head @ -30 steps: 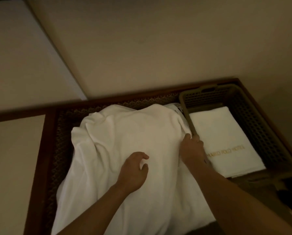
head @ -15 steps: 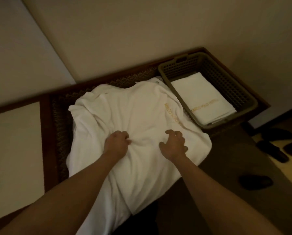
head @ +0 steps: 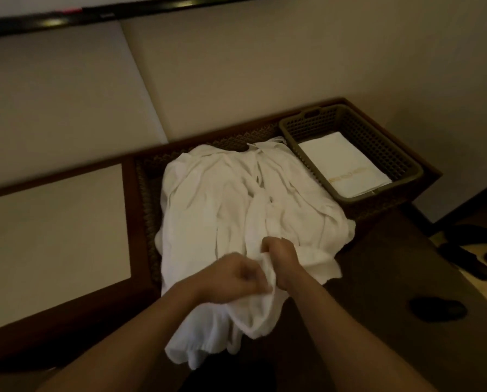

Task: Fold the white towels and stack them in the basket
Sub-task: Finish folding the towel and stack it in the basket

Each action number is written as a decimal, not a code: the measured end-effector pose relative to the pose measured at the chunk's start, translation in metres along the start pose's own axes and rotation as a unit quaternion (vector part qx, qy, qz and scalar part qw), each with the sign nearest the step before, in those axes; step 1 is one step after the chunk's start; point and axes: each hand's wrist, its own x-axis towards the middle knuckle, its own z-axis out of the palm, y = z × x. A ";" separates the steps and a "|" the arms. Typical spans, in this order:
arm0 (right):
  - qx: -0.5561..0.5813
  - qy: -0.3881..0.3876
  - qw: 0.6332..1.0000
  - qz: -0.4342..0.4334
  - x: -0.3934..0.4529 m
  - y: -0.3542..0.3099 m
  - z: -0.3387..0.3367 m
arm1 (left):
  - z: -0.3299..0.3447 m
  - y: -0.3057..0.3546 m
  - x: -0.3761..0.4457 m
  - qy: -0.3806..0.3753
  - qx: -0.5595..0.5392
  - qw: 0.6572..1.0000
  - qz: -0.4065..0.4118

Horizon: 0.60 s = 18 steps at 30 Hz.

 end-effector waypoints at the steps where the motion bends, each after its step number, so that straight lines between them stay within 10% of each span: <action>1: -0.010 -0.020 1.000 -0.007 -0.012 0.004 0.002 | -0.004 -0.013 -0.001 0.099 -0.034 0.994 0.004; 5: -0.035 -0.114 0.992 -0.050 -0.057 0.025 0.003 | -0.019 -0.049 0.006 0.335 -0.081 0.938 -0.013; 12: -0.073 -0.183 0.977 -0.075 -0.114 0.062 0.029 | 0.002 -0.065 -0.066 0.041 -0.343 0.928 -0.140; 18: -0.181 -0.244 0.953 -0.007 -0.184 0.124 0.084 | 0.017 -0.133 -0.180 0.283 -0.214 0.931 -0.091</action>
